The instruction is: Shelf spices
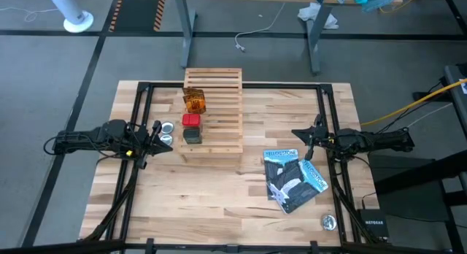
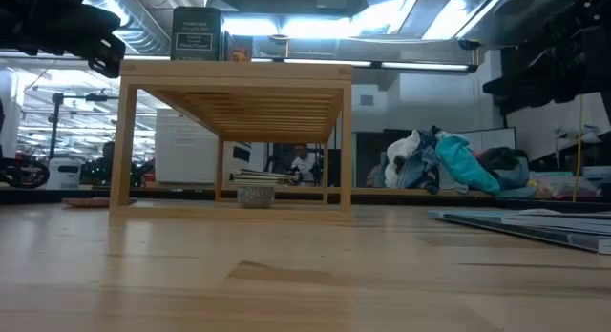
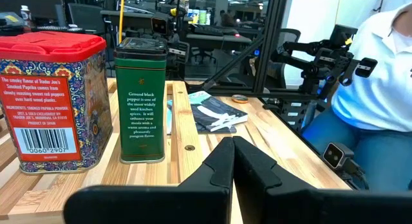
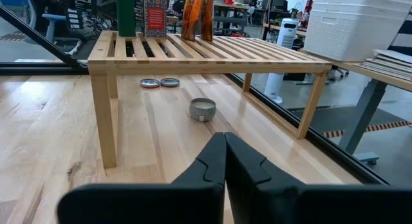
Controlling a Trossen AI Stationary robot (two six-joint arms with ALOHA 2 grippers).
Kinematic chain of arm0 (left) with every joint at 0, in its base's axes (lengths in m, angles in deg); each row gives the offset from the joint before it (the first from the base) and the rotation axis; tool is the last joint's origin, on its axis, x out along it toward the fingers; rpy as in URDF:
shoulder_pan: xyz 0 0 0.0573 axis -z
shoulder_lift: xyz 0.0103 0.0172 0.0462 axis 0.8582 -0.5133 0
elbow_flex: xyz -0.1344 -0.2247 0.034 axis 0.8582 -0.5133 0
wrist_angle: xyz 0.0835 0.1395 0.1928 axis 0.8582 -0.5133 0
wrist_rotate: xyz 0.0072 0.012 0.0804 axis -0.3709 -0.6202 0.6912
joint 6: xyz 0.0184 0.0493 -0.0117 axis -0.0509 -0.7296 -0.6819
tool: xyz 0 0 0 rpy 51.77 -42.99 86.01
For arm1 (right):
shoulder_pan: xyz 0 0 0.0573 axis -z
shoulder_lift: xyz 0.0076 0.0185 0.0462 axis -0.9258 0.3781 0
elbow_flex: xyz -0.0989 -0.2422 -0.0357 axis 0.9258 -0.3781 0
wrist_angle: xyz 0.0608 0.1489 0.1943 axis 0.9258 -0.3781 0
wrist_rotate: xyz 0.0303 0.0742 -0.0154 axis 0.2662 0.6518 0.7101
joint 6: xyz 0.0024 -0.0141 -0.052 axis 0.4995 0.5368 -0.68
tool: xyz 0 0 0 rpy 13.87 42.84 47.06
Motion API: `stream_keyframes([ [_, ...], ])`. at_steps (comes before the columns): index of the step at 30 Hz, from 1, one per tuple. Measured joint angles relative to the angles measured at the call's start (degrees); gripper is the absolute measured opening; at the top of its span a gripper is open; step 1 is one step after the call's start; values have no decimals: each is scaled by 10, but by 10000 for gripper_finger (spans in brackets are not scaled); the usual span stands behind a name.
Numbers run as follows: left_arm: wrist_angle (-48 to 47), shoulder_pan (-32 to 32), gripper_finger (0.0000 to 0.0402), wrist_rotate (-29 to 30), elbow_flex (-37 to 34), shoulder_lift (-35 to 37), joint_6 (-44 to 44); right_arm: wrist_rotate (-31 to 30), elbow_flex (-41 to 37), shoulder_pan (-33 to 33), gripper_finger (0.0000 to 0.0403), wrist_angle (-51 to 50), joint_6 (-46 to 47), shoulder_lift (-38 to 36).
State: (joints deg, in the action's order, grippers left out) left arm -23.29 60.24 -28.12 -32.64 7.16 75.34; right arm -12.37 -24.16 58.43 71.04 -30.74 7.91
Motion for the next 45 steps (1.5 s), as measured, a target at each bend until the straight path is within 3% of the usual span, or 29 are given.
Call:
stream_keyframes([
  [21,0,0,0,0,0,0,-1,0,0,0,5,0,0,0],
  [33,0,0,0,1,0,0,-49,0,0,0,5,0,0,0],
  [45,1,0,0,2,0,0,-19,0,0,0,5,0,0,0],
])
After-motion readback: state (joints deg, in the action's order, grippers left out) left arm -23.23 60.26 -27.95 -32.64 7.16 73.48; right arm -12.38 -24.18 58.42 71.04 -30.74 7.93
